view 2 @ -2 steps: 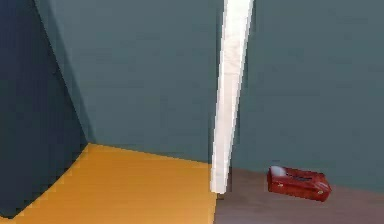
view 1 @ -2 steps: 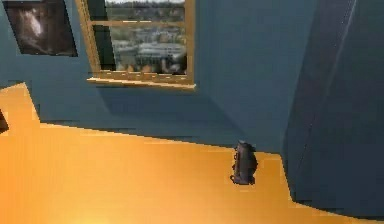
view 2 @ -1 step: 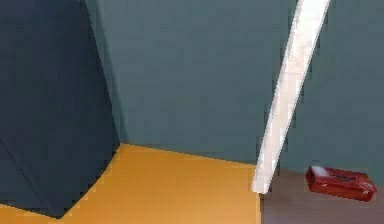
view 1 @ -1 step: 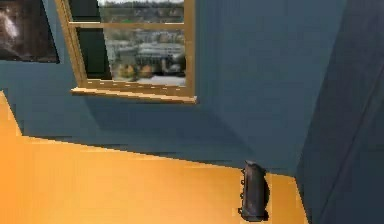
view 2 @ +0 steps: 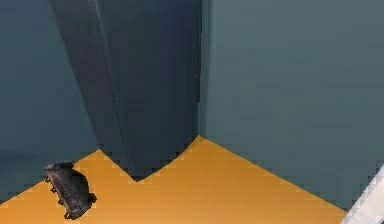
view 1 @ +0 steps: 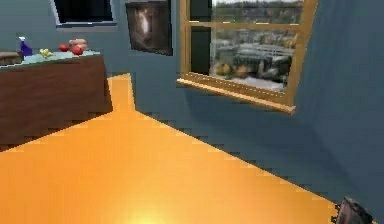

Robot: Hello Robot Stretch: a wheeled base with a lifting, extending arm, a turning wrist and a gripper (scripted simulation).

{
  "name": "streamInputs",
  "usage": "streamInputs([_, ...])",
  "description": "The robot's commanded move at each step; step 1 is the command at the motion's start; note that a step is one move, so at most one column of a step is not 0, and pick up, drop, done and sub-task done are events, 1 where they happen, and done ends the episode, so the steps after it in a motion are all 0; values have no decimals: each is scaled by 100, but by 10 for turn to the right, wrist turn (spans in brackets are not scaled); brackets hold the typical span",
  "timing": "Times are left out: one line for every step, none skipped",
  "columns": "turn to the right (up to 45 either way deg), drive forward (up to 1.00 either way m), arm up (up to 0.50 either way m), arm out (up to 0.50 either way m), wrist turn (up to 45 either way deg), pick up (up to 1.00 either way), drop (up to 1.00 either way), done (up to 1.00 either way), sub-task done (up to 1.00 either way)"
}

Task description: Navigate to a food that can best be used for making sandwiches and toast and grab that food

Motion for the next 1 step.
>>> streamInputs([0, 40, 0, 0, 0, 0, 0, 0, 0])
